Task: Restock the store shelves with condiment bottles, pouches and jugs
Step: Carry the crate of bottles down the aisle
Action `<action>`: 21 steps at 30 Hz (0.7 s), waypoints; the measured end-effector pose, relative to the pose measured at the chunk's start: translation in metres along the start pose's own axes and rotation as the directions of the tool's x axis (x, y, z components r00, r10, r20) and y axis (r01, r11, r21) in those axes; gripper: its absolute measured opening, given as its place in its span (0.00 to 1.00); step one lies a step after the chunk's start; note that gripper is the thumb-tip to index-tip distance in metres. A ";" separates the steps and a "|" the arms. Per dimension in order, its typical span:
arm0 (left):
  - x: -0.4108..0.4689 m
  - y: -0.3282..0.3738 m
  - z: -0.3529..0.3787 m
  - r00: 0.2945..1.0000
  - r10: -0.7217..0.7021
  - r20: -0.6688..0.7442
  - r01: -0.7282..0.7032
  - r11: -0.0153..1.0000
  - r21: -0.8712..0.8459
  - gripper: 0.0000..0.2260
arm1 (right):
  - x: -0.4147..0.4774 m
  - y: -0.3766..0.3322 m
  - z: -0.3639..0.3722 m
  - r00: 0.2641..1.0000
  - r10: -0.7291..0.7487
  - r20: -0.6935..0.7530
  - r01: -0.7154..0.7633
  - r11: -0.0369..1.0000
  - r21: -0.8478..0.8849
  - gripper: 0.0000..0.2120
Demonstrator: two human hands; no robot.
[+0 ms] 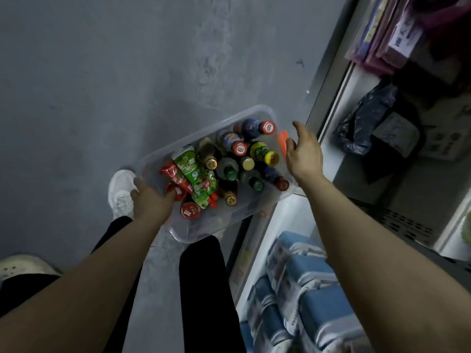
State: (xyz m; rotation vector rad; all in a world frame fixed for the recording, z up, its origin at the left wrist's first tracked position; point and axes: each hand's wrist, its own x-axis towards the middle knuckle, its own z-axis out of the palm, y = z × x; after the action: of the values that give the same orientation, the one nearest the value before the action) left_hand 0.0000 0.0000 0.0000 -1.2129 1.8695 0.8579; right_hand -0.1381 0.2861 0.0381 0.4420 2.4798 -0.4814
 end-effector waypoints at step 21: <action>0.065 -0.082 0.045 0.974 -0.134 0.181 0.198 0.893 -0.404 0.17 | 0.070 0.044 0.068 0.965 0.237 0.112 -0.254 0.952 0.172 0.17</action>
State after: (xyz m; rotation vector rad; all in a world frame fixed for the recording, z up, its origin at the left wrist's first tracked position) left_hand 0.0683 -0.0182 -0.0897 -1.4964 1.4758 1.2613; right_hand -0.1431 0.3106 -0.0660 0.7760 2.2623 -0.6159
